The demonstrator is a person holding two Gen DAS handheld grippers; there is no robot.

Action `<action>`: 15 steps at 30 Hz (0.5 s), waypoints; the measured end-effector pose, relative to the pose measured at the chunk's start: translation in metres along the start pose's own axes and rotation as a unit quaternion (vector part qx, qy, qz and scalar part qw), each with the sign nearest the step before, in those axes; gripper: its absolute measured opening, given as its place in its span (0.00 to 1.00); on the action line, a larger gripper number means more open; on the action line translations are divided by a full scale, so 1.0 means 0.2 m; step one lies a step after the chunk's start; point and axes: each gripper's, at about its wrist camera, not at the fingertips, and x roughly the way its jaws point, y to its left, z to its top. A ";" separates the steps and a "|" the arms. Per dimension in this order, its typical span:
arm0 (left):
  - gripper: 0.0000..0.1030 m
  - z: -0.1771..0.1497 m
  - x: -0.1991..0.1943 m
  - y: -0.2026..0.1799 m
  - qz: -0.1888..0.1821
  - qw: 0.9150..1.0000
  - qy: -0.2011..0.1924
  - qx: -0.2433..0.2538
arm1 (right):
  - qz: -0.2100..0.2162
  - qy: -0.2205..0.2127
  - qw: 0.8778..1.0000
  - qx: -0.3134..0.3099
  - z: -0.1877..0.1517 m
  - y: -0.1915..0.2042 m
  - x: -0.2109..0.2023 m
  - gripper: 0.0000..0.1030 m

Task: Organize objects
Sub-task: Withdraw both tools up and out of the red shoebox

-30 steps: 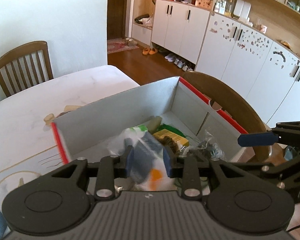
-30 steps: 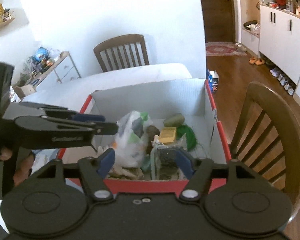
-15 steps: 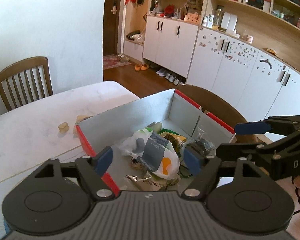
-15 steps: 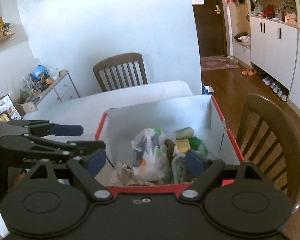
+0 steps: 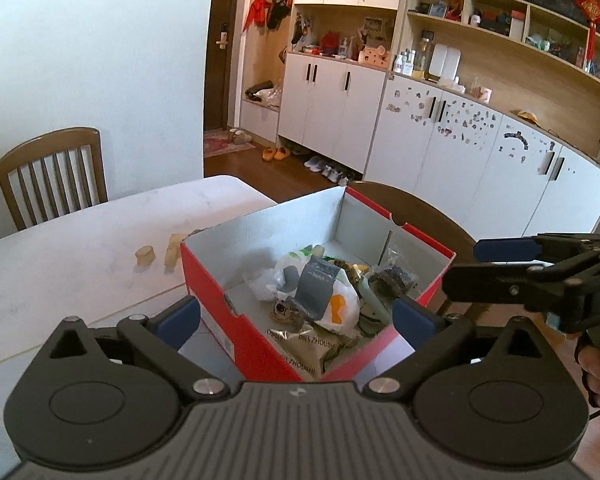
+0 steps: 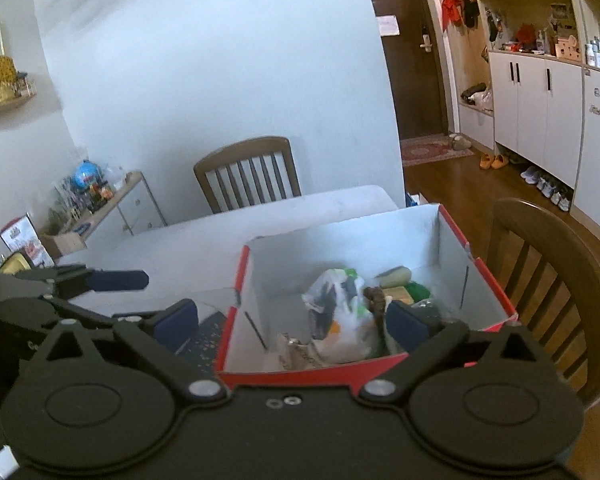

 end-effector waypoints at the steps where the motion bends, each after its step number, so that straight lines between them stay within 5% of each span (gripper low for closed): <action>1: 1.00 -0.01 -0.01 0.00 -0.001 1.000 0.000 0.000 | -0.001 -0.003 1.000 0.002 -0.01 0.01 -0.01 0.99; 15: 1.00 -0.10 -0.16 0.04 -0.008 1.000 -0.006 0.009 | -0.030 -0.007 0.999 0.017 -0.14 0.16 -0.06 0.99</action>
